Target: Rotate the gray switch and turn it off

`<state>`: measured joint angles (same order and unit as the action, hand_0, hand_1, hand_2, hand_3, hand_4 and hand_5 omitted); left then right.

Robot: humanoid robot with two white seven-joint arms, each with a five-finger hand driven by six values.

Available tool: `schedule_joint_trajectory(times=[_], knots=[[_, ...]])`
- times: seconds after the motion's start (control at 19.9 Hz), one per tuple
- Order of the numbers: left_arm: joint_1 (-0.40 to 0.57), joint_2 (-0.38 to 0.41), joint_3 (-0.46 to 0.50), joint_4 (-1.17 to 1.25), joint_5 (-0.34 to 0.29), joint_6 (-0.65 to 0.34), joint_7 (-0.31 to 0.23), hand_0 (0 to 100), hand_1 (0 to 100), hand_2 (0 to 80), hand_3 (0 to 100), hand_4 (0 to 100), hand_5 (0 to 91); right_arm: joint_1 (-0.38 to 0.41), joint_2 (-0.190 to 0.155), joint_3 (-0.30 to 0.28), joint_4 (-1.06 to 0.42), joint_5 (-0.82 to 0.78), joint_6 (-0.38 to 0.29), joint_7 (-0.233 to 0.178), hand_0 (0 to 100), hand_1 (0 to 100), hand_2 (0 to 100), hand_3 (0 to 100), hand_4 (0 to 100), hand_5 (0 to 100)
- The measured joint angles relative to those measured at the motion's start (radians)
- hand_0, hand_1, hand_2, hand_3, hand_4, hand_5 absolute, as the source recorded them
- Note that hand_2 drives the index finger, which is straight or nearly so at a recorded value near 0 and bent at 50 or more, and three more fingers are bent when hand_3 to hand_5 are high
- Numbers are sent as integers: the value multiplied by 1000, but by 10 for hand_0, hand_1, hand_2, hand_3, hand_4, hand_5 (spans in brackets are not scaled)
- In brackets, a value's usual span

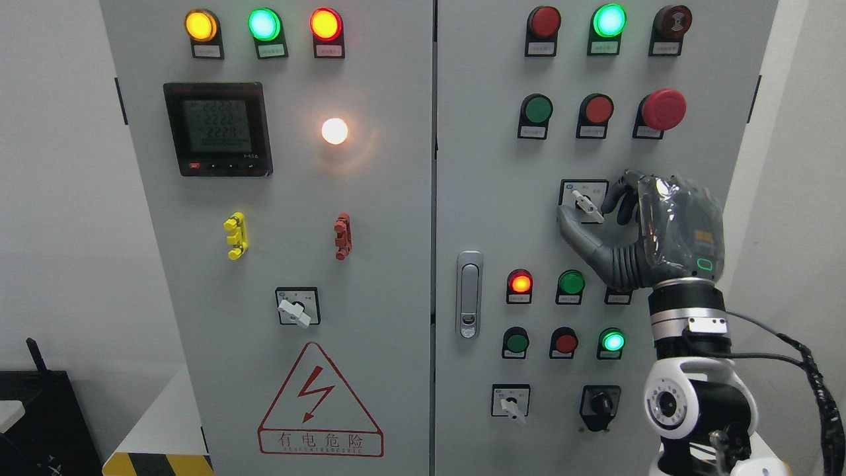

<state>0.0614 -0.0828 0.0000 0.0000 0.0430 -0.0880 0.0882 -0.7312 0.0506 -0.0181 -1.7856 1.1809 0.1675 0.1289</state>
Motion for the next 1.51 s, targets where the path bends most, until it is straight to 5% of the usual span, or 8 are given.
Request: schedule_joint_trajectory(times=[0.25,0.5,1.51], knots=[[0,0,0,0,0,0,3,120,389,0,0,0,0,-2,0,6,4,0,0,0,136,320,658,849,870,1000],[0,0,0,0,0,0,5,120,389,0,0,0,0,-6,1,11,8,0,3,0,287,325,665,852,869,1000],[0,0,0,0,0,0,8,120,389,0,0,0,0,-9,3,17,13,0,6,0,418,366,712,889,882,1000]])
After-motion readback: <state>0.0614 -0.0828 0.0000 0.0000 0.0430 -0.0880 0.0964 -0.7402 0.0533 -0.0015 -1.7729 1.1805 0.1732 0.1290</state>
